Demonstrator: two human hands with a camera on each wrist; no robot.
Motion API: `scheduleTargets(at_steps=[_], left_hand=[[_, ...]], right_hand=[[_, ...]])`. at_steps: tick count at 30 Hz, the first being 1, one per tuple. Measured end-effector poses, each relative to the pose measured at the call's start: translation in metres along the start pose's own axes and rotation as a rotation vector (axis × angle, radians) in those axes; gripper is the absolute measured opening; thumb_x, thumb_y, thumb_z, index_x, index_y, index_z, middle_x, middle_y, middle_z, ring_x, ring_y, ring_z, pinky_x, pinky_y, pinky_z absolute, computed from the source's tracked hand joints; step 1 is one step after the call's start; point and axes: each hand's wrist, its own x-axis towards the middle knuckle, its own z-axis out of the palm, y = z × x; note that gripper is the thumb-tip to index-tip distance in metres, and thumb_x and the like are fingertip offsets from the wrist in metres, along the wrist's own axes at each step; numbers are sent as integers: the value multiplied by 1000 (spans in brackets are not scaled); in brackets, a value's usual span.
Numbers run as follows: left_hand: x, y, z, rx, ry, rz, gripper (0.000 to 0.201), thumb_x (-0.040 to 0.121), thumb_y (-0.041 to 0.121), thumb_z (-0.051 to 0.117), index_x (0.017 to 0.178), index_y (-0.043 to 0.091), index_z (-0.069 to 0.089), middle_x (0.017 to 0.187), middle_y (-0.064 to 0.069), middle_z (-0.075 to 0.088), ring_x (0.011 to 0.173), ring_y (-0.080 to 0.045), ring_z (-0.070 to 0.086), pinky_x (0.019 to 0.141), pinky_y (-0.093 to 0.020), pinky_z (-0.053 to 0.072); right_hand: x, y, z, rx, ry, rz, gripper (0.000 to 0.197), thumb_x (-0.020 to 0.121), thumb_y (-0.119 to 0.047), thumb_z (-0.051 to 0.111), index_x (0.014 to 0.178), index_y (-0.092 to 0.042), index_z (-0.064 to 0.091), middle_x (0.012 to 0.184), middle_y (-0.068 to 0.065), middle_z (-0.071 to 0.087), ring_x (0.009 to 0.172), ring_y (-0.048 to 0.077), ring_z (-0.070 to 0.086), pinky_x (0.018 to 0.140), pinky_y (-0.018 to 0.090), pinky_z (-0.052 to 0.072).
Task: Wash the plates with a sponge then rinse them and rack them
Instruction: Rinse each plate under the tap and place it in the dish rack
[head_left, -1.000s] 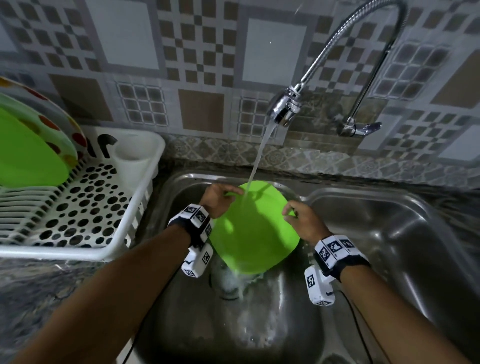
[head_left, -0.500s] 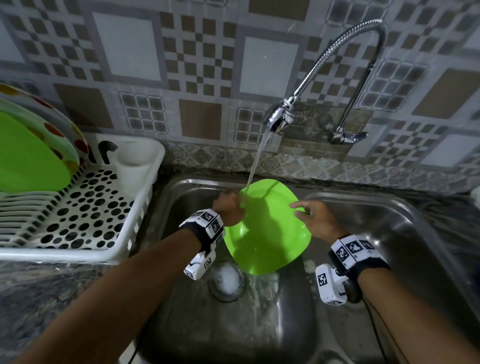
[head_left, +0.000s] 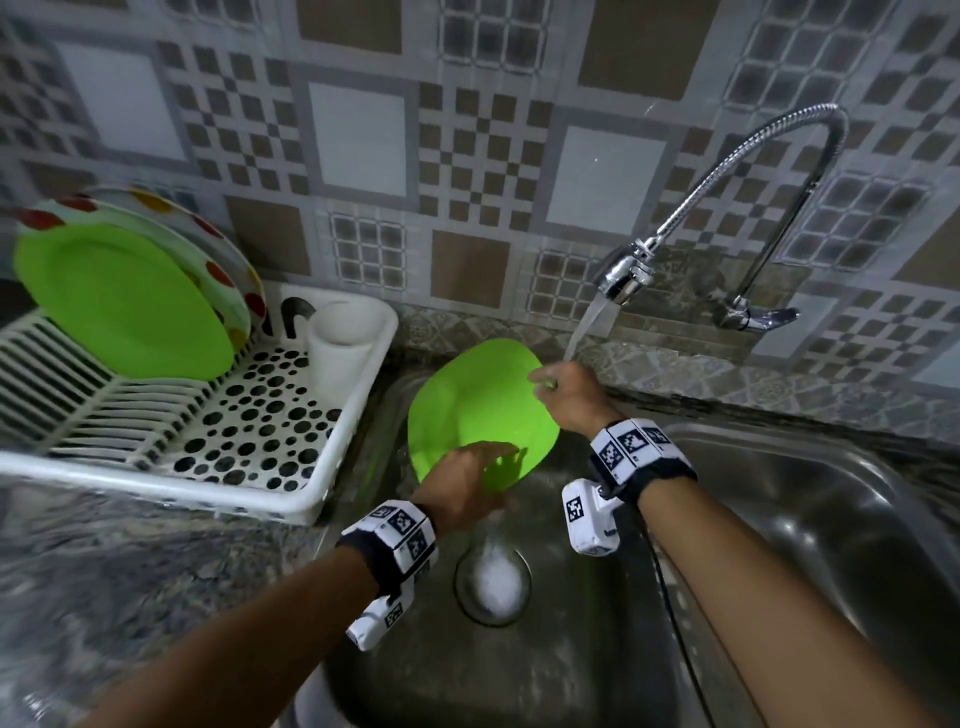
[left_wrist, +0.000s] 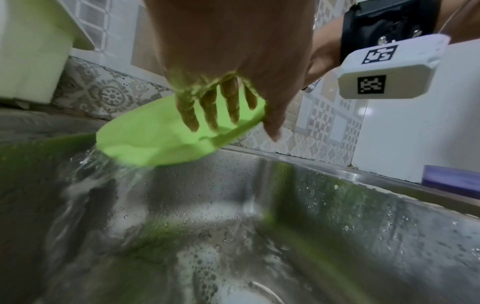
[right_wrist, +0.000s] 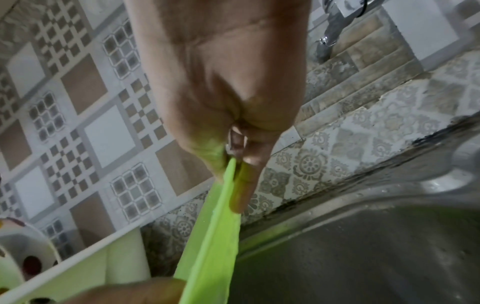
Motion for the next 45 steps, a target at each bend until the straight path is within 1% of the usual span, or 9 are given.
scheduleTargets(at_steps=[4, 8, 13, 18, 21, 23, 33, 41, 45], left_hand=[[0, 0, -3, -6, 223, 37, 47, 80, 22, 45, 124, 29, 60, 121, -4, 67, 111, -23, 63, 93, -33, 50], [7, 6, -22, 68, 476, 235, 41, 78, 15, 55, 115, 30, 64, 107, -1, 73, 95, -23, 70, 77, -36, 58], [34, 30, -44, -88, 414, 143, 34, 88, 24, 51, 119, 30, 63, 111, 2, 71, 100, -20, 67, 86, -37, 55], [74, 56, -54, -538, 166, 81, 42, 86, -6, 59, 119, 21, 61, 111, 2, 65, 98, -1, 60, 95, -29, 47], [91, 70, -54, -649, 140, 28, 40, 86, -10, 57, 122, 7, 60, 109, -4, 63, 72, 10, 62, 77, -16, 53], [100, 73, -49, -688, 137, 5, 35, 86, -11, 56, 120, -4, 59, 104, -9, 64, 66, 11, 62, 68, -11, 53], [99, 55, -46, -916, 237, -167, 37, 84, -13, 55, 119, -2, 61, 111, -10, 66, 79, -3, 67, 70, -13, 53], [71, 3, -43, -1045, 472, -437, 36, 84, -17, 45, 88, 12, 66, 57, 10, 69, 54, -5, 62, 56, -20, 50], [56, -9, -43, -1081, 556, -471, 40, 83, -18, 37, 105, 4, 63, 77, -3, 67, 70, -16, 61, 66, -27, 51]], right_hand=[[-2, -4, -11, 102, 110, 96, 24, 89, -19, 56, 96, -1, 70, 96, 19, 70, 90, 30, 65, 71, 30, 49], [-9, 9, -26, 183, 200, 161, 31, 84, -27, 56, 70, 0, 64, 75, 16, 65, 74, 28, 63, 62, 28, 44], [-24, 30, -46, 333, 207, 195, 46, 89, -54, 44, 75, -14, 62, 69, 11, 66, 59, 26, 66, 55, 34, 56], [-33, 68, -56, 194, 278, 61, 46, 96, -47, 37, 76, -20, 67, 82, 10, 60, 86, 23, 57, 76, 31, 42], [-41, 85, -57, 212, 224, 136, 45, 95, -45, 43, 132, -20, 51, 134, 11, 49, 124, 26, 47, 105, 35, 38], [-47, 98, -58, 246, 219, 166, 55, 93, -49, 45, 140, -23, 39, 146, 6, 41, 131, 24, 42, 109, 38, 36], [-57, 129, -62, 325, 141, 71, 50, 92, -35, 54, 139, -21, 42, 143, 2, 46, 129, 17, 46, 109, 43, 38], [-31, 74, -50, 311, 82, -145, 47, 89, 0, 55, 134, -13, 49, 137, -1, 51, 126, 8, 46, 108, 27, 35], [-12, 51, -41, 279, 65, -193, 39, 87, 1, 57, 124, -10, 59, 125, -2, 59, 118, 8, 52, 108, 34, 40]])
